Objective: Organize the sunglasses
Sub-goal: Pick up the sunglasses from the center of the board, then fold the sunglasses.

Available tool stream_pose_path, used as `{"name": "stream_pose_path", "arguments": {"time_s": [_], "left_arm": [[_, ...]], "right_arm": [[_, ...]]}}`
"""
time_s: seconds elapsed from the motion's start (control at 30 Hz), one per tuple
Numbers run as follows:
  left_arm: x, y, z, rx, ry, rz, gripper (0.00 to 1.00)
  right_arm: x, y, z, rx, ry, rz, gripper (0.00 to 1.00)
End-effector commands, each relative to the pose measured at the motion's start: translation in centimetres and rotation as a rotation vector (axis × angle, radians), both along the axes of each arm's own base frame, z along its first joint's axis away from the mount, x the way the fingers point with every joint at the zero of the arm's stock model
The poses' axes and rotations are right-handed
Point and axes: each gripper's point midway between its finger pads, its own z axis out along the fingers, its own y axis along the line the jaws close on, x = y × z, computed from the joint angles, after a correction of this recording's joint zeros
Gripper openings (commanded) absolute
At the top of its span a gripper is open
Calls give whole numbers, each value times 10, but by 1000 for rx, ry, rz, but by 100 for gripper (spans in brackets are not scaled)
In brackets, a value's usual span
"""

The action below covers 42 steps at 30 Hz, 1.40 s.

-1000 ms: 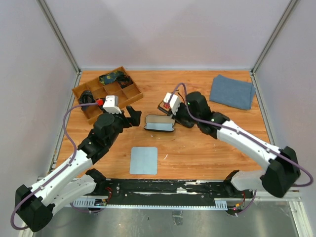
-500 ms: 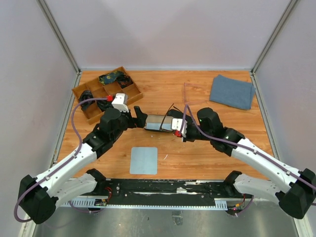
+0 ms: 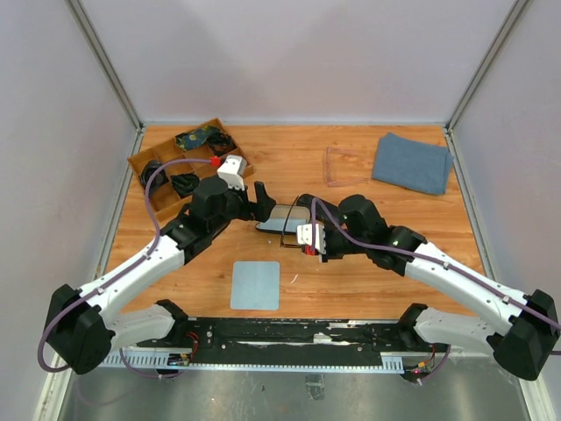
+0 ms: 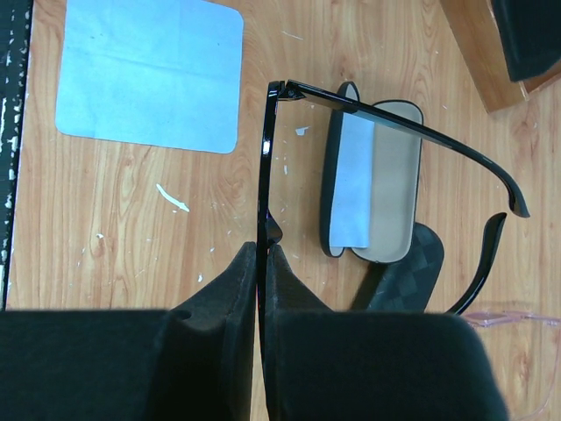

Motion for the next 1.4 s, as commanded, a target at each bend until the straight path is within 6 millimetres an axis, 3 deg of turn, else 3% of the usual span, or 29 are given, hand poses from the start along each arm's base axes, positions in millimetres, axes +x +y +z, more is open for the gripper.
{"name": "stream_pose_path", "arguments": {"time_s": [0.0,0.2,0.33,0.6,0.77,0.93,1.37], "left_arm": [[5,-10,24,-22,-50,-41,99],[15,-25,48,9,-97,-58,99],[21,-47,48,63,-95,-122,100],[31,-94,19,264,-33,-291,100],[19,-115,-5,354,34,-428,100],[7,-118,-23,434,86,-509,100],[-24,-112,-44,537,163,-640,99]], "right_arm": [[-10,8,12,5,-23,88,1],[-16,9,9,-19,-9,123,1],[-20,11,5,-36,1,147,1],[-30,13,3,-57,12,199,1],[-35,13,4,-61,10,216,1],[-35,12,6,-61,6,214,1],[-23,9,5,-80,-13,141,1]]}}
